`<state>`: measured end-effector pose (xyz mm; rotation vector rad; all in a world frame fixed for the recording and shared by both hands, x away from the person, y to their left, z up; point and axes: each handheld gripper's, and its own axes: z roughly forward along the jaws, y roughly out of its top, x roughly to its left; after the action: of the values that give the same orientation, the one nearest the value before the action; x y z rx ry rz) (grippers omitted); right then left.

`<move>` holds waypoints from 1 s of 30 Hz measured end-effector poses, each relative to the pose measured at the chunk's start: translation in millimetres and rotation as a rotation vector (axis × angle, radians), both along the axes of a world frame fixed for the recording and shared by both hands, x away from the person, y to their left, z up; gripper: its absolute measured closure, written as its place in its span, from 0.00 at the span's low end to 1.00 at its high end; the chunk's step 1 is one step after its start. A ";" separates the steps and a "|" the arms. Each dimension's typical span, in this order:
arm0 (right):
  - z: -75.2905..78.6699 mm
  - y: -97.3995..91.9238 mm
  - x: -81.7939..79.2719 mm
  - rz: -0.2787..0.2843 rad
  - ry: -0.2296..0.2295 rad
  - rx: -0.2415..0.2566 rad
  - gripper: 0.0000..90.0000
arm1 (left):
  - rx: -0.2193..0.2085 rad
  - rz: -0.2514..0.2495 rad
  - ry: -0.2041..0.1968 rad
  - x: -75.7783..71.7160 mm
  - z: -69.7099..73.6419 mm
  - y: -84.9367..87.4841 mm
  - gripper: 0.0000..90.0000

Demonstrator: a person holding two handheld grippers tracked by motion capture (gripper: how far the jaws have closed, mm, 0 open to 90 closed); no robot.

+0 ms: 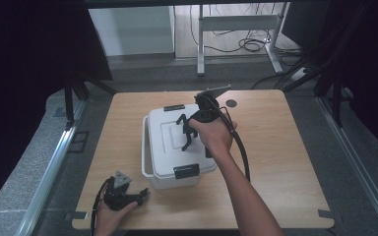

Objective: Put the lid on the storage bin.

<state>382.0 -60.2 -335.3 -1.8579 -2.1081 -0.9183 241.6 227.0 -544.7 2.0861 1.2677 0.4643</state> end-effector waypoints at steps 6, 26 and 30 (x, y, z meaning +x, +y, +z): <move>2.2 14.3 2.7 -0.004 0.006 -0.003 0.94 | 0.000 -0.001 0.000 0.1 0.0 0.0 0.14; -6.1 32.8 11.6 -0.044 0.050 -0.010 0.94 | -0.001 -0.006 0.001 0.3 -0.1 0.2 0.14; -10.9 36.6 12.9 -0.043 0.054 -0.022 0.94 | -0.001 -0.005 0.000 0.3 -0.1 0.1 0.14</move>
<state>394.9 -23.6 -346.1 -1.9236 -2.0628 -0.8480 241.9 227.2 -544.8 2.0881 1.2623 0.4615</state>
